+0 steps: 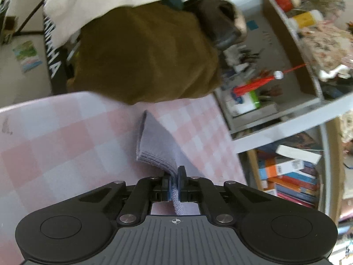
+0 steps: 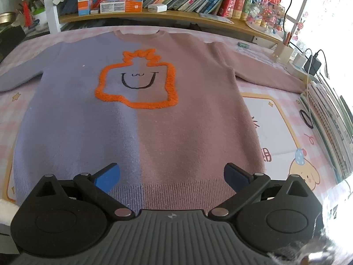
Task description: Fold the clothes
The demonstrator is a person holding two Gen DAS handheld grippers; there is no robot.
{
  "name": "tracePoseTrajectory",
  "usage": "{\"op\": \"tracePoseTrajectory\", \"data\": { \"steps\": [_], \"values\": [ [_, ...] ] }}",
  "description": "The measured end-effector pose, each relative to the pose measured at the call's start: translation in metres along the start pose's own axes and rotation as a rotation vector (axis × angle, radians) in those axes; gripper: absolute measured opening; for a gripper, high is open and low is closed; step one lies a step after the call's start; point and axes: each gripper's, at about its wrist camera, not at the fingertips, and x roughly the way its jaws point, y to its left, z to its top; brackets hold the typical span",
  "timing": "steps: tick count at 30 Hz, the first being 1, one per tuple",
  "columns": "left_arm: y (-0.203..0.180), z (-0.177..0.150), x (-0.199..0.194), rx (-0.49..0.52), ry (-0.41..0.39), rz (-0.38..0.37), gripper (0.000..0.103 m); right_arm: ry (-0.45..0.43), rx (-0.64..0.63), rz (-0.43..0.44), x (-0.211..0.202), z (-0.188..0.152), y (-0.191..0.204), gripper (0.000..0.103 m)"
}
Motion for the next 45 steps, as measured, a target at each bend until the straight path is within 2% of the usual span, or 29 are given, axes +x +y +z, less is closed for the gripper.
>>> {"op": "tracePoseTrajectory", "data": {
  "steps": [9, 15, 23, 33, 38, 45],
  "values": [
    [-0.051, -0.008, -0.025, 0.105, -0.04, -0.094, 0.003, -0.018, -0.015, 0.033, 0.004, 0.0, -0.012, 0.101],
    [-0.091, -0.029, -0.04, 0.211, -0.078, -0.113, 0.003, -0.042, -0.064, 0.082, 0.01, 0.001, -0.029, 0.101],
    [-0.157, -0.085, -0.048, 0.339, -0.109, -0.125, 0.003, -0.06, -0.053, 0.187, 0.025, 0.016, -0.084, 0.101],
    [-0.226, -0.155, -0.04, 0.43, -0.145, -0.128, 0.003, -0.072, -0.067, 0.339, 0.049, 0.035, -0.139, 0.101],
    [-0.252, -0.181, -0.031, 0.457, -0.15, -0.132, 0.003, -0.068, -0.065, 0.388, 0.059, 0.042, -0.161, 0.101],
    [-0.282, -0.215, -0.015, 0.49, -0.134, -0.148, 0.003, -0.072, -0.057, 0.411, 0.067, 0.047, -0.185, 0.101]
  ]
}}
